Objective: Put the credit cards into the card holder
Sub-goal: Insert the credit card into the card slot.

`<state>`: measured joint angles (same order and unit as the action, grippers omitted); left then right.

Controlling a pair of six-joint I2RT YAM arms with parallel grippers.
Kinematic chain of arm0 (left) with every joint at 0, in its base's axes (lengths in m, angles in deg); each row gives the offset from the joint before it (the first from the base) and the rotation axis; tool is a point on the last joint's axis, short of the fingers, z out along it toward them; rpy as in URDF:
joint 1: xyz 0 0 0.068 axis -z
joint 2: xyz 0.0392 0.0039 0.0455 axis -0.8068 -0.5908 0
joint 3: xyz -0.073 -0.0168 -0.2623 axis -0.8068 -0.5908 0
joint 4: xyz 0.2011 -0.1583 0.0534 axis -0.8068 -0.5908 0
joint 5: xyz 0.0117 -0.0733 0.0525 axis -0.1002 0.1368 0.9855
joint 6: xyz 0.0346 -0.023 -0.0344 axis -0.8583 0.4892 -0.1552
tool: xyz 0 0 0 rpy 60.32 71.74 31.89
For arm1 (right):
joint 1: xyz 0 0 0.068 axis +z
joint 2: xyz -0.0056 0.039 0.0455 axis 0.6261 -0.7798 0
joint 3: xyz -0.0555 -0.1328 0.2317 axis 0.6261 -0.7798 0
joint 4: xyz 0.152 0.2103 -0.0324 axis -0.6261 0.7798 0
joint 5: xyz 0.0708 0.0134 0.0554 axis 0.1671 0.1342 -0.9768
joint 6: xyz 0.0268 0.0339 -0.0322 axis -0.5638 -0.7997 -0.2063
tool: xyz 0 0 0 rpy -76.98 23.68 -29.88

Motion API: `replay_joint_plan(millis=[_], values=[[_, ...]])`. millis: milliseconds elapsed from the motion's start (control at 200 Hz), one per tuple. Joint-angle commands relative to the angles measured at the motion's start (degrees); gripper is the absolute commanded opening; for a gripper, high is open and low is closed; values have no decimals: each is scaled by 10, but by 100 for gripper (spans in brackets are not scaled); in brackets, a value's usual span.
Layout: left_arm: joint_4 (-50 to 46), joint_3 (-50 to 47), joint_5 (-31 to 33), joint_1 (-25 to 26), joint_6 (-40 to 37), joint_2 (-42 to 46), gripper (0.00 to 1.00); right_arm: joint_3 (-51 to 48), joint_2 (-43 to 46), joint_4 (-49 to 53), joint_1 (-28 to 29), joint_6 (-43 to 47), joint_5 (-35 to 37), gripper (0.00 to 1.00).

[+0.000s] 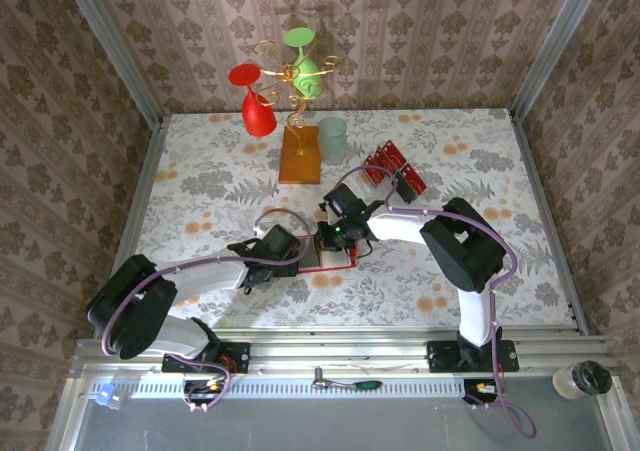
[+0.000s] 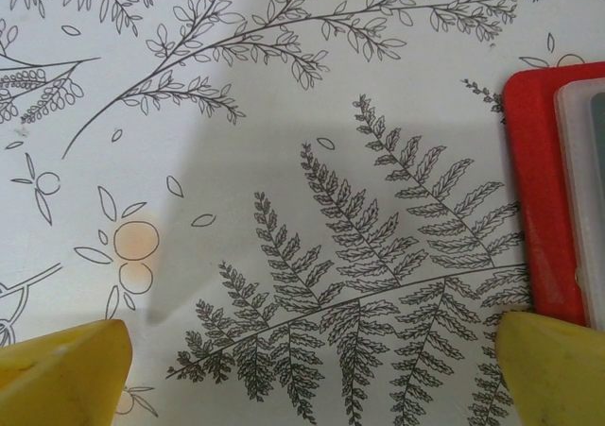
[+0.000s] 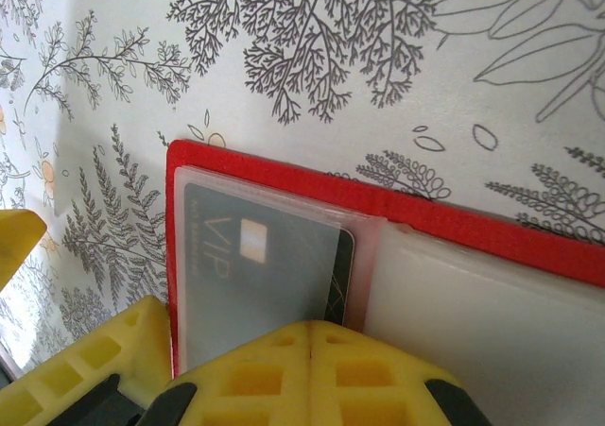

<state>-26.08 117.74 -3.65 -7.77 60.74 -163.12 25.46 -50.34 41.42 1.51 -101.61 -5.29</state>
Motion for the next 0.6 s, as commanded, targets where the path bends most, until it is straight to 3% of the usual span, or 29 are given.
replay_joint_plan(millis=[0,595], values=[[-5,0,-1,-4,9,-1,100,10,-16,4,7,-9,-6,2],[-16,-6,-3,-38,2,27,100,-24,57,7,6,-11,25,3]])
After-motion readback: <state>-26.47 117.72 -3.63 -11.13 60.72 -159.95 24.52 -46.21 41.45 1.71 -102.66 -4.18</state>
